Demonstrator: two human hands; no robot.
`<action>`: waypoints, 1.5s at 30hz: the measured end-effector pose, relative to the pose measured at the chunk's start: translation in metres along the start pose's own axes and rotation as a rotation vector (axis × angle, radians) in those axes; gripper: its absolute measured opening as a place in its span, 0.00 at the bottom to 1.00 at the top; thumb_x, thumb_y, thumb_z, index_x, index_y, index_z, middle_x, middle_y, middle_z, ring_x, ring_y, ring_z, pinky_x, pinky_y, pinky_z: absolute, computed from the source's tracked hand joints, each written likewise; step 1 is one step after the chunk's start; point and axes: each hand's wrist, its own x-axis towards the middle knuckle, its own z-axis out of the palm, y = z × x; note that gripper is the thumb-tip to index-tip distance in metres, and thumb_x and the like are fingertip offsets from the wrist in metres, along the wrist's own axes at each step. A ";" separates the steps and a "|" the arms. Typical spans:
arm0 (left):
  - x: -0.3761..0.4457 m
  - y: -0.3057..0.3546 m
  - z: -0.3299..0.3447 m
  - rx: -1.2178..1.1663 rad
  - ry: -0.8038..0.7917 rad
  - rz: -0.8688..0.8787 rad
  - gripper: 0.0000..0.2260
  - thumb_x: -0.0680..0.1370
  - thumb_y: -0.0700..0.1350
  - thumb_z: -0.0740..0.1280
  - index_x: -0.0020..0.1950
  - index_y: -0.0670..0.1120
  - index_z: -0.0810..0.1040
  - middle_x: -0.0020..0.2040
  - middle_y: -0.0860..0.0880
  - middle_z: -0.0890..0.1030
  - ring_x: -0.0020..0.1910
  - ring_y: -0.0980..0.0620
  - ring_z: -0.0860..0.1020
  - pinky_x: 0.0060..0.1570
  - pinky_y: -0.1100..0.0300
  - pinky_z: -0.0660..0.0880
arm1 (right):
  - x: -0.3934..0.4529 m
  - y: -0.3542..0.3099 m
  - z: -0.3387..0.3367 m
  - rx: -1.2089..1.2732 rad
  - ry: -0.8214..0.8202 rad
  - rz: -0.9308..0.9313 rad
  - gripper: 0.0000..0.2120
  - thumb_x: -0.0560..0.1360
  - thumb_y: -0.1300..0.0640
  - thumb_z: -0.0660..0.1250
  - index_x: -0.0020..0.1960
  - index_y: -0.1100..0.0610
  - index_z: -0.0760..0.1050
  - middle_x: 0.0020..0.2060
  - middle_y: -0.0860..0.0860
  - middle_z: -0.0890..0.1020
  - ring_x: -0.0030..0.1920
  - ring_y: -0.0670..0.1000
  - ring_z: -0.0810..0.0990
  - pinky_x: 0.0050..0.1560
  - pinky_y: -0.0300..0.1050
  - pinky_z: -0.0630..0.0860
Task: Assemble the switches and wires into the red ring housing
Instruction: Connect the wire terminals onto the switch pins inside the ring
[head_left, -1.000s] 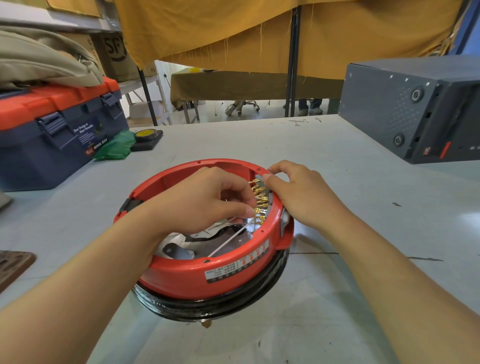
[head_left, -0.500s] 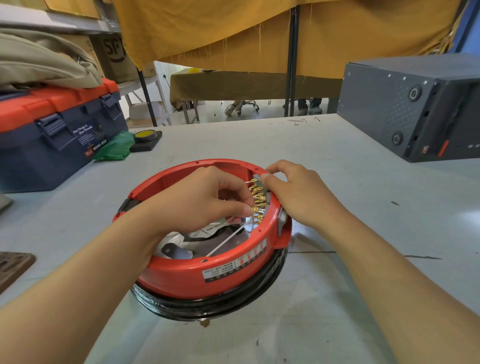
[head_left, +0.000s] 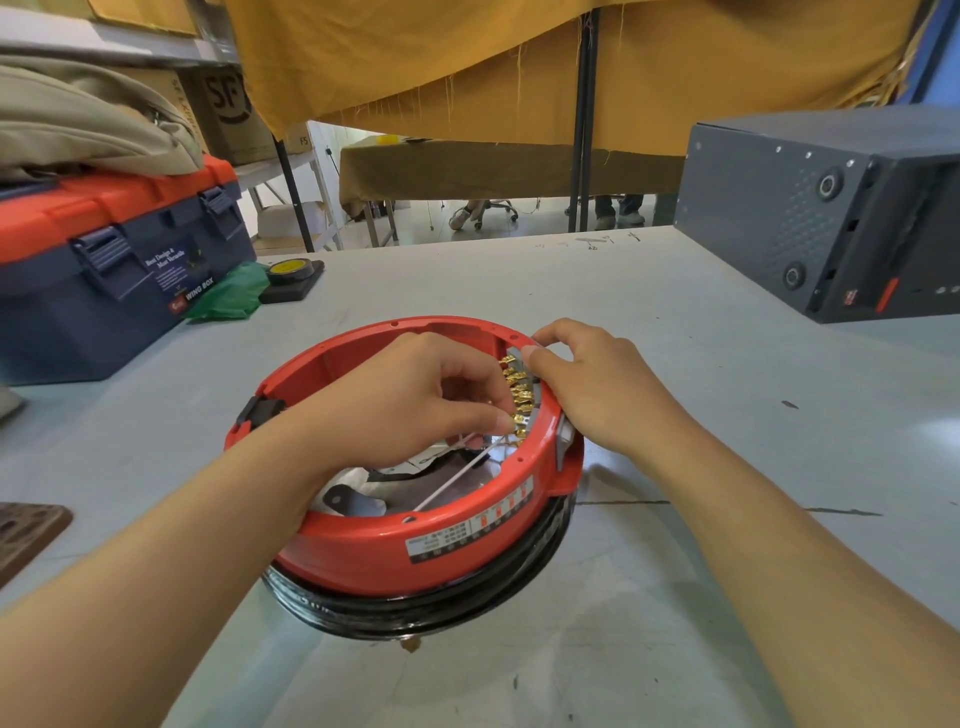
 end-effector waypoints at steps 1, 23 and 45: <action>0.000 0.000 0.000 0.007 0.002 0.004 0.03 0.74 0.43 0.70 0.41 0.47 0.82 0.34 0.48 0.82 0.34 0.52 0.78 0.36 0.61 0.75 | 0.000 0.000 0.000 -0.002 0.002 -0.001 0.17 0.78 0.45 0.58 0.62 0.50 0.73 0.51 0.54 0.82 0.49 0.55 0.81 0.55 0.55 0.76; 0.004 -0.003 0.002 -0.005 -0.016 0.013 0.03 0.74 0.44 0.70 0.42 0.48 0.82 0.33 0.48 0.80 0.30 0.58 0.74 0.31 0.68 0.70 | 0.001 0.001 0.001 -0.024 0.015 -0.009 0.17 0.79 0.45 0.57 0.63 0.50 0.73 0.53 0.54 0.82 0.51 0.55 0.80 0.56 0.55 0.76; -0.013 -0.025 -0.031 0.322 0.426 -0.271 0.12 0.73 0.47 0.71 0.57 0.51 0.79 0.57 0.51 0.78 0.56 0.52 0.74 0.54 0.61 0.67 | 0.002 0.004 -0.005 0.060 -0.016 0.000 0.17 0.75 0.42 0.64 0.60 0.48 0.76 0.44 0.51 0.82 0.48 0.52 0.81 0.54 0.49 0.77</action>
